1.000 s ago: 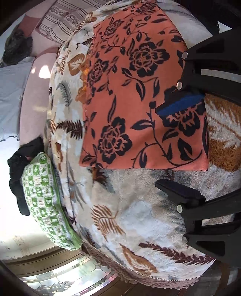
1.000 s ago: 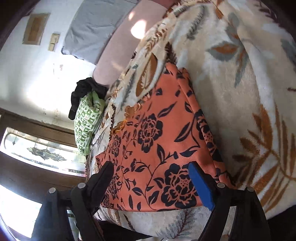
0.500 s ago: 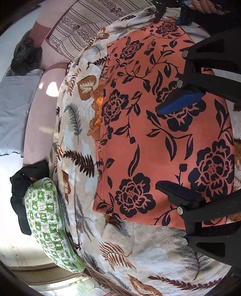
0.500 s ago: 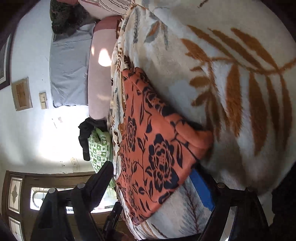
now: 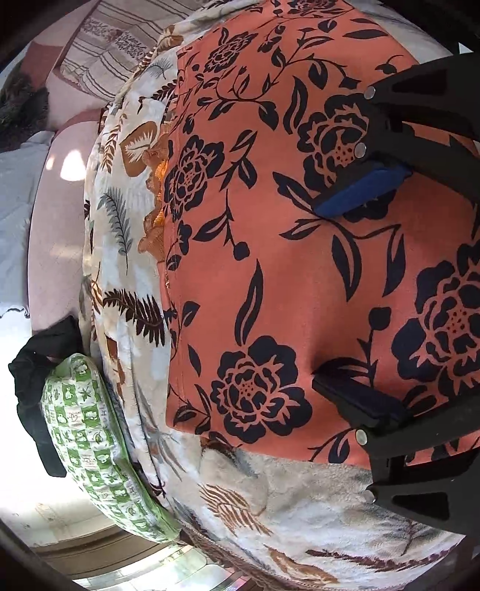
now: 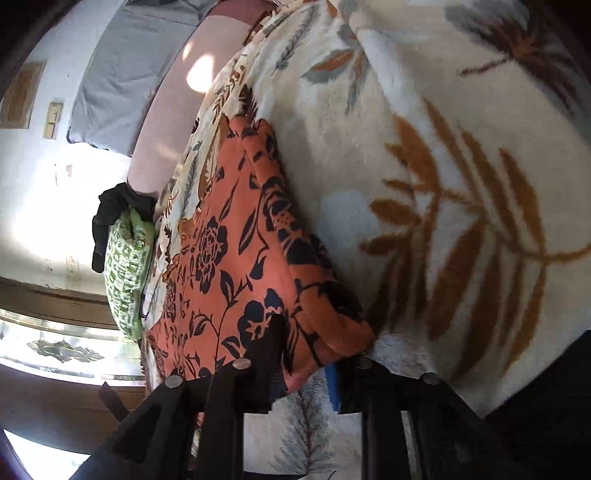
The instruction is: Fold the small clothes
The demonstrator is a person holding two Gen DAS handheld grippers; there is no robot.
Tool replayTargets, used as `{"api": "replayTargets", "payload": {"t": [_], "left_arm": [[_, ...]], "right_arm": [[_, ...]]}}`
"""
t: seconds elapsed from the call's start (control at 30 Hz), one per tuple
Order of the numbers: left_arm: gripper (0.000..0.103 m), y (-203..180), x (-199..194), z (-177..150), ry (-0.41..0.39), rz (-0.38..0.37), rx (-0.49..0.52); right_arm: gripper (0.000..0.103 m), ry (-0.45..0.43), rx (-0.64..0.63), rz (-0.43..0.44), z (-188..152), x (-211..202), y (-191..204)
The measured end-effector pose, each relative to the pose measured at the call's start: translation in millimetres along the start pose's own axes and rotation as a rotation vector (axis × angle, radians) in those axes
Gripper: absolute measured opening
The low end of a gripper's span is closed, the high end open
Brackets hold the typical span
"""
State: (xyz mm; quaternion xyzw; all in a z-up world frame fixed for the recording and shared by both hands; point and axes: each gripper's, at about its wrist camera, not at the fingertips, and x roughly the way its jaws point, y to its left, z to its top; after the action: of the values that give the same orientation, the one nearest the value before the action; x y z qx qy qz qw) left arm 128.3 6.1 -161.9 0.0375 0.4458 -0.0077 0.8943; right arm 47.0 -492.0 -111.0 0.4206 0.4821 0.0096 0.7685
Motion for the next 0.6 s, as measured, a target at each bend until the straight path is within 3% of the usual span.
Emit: {"api": "replayTargets", "payload": {"t": [0.03, 0.07, 0.2, 0.3, 0.37, 0.43, 0.47, 0.5, 0.6], "left_arm": [[0.088, 1.8, -0.1, -0.2, -0.004, -0.008, -0.005], [0.089, 3.0, -0.5, -0.9, -0.007, -0.013, -0.004], [0.09, 5.9, 0.0, -1.7, -0.014, -0.021, -0.019], [0.09, 6.3, 1.5, -1.5, -0.014, -0.029, -0.024], [0.092, 7.1, 2.0, -1.6, -0.014, -0.033, -0.028], [0.093, 7.6, 3.0, -1.3, -0.012, -0.034, -0.033], [0.093, 7.7, 3.6, -0.8, -0.01, -0.035, -0.033], [0.093, 8.0, 3.6, -0.6, -0.007, -0.038, -0.034], [0.093, 12.5, 1.9, 1.8, -0.002, -0.065, -0.047]], "right_arm": [[0.076, -0.033, -0.02, -0.018, 2.7, -11.5, 0.2], [0.081, -0.068, -0.034, -0.031, 7.0, -21.8, 0.5], [0.081, -0.073, -0.166, 0.033, 44.7, -26.0, 29.1], [0.081, -0.005, -0.195, 0.098, 86.4, 10.3, 49.5], [0.081, 0.046, -0.196, 0.07, 116.9, 45.4, 57.2], [0.072, 0.157, -0.191, 0.027, 136.1, 93.5, 63.4], [0.054, 0.209, -0.178, -0.005, 141.9, 112.3, 60.9], [0.019, 0.223, -0.192, -0.02, 145.5, 122.3, 65.4], [0.016, 0.115, -0.356, -0.082, 135.6, 99.8, 103.3]]}}
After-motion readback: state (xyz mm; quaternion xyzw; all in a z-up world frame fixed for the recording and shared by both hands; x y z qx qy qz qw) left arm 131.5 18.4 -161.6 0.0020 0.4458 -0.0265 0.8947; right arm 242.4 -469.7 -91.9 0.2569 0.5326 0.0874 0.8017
